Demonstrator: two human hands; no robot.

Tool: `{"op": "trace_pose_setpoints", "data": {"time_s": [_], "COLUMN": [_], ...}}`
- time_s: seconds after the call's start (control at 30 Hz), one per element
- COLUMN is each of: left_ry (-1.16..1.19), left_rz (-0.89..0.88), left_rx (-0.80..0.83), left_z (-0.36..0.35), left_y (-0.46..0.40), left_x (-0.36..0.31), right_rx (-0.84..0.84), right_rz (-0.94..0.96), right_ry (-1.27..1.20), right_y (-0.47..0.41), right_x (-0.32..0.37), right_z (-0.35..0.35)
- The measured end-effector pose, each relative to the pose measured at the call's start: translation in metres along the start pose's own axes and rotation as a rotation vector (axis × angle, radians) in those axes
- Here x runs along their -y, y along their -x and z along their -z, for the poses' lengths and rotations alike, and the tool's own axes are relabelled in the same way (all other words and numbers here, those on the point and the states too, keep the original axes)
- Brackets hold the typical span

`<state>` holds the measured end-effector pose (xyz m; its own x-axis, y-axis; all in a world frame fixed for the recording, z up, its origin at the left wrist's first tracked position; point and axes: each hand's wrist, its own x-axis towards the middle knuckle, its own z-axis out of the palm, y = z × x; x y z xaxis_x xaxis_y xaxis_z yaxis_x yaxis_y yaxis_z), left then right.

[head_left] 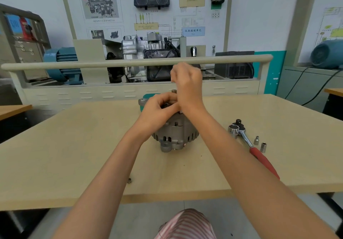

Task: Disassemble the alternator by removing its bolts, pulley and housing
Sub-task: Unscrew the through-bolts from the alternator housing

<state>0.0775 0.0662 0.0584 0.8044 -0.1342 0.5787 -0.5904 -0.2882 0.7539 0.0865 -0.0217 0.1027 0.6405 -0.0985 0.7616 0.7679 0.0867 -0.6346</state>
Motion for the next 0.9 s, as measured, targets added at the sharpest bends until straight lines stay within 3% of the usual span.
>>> {"op": "trace_pose_setpoints", "data": {"time_s": [0.1,0.2,0.27,0.4,0.47,0.6,0.77,0.9], "left_ry": [0.012,0.023,0.018,0.008,0.006,-0.018,-0.004,0.006], "left_rz": [0.013,0.006,-0.002,0.016,0.021,0.017,0.002,0.016], "left_rx": [-0.003,-0.004,0.005,-0.03,-0.044,-0.037,-0.012,-0.03], "left_z": [0.0,0.001,0.002,0.002,0.002,0.001,-0.001,0.0], "left_y": [-0.001,0.0,0.0,0.0,0.0,0.0,0.001,-0.001], "left_x": [0.001,0.002,0.002,0.005,0.005,0.003,0.001,0.003], "right_rx": [0.056,0.047,0.006,-0.145,-0.202,-0.162,-0.007,0.051], "right_rz": [-0.172,-0.188,-0.07,0.295,0.301,0.25,-0.093,-0.227], "right_ry": [-0.316,-0.337,-0.1,0.908,1.065,0.659,-0.048,-0.358], "right_y": [-0.012,-0.009,0.0,0.015,0.018,0.011,-0.006,-0.012], "right_x": [-0.002,-0.004,-0.004,-0.015,-0.017,-0.01,0.0,-0.002], "right_z": [0.008,0.007,0.003,-0.006,-0.008,-0.007,0.0,0.006]}}
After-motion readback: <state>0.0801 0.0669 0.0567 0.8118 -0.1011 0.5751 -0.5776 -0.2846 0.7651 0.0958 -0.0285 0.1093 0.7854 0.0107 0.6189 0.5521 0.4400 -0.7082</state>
